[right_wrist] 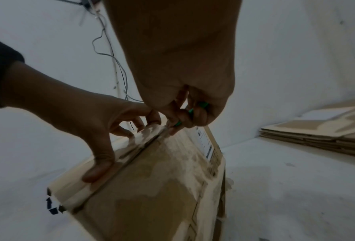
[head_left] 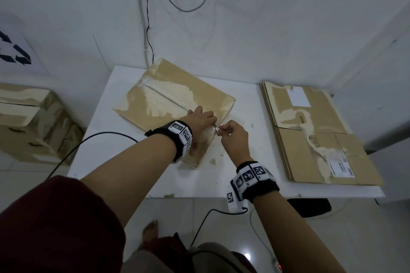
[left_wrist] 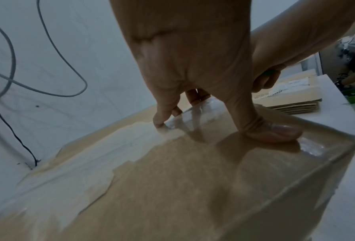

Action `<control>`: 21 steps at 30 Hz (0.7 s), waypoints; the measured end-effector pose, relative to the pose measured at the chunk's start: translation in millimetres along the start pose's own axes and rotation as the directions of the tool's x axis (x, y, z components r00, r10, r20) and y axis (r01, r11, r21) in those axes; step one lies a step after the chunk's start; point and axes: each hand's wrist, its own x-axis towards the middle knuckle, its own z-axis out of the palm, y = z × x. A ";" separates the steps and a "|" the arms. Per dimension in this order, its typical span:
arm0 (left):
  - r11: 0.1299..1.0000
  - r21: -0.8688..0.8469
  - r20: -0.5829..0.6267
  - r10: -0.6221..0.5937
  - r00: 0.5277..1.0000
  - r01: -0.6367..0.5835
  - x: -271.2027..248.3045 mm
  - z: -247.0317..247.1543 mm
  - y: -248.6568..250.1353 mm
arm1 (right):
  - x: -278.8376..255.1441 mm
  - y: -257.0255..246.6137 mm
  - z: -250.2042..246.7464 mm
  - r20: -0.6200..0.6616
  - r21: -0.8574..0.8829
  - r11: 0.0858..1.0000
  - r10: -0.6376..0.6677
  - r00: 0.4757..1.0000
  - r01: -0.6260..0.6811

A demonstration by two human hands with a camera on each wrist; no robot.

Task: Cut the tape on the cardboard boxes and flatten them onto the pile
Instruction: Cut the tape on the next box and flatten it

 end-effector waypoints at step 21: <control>1.000 -0.002 0.007 -0.006 1.000 0.006 13.6 -5.8 -4.1 | -0.5 1.0 2.3 -0.022 0.087 0.994 0.065 0.998 -0.063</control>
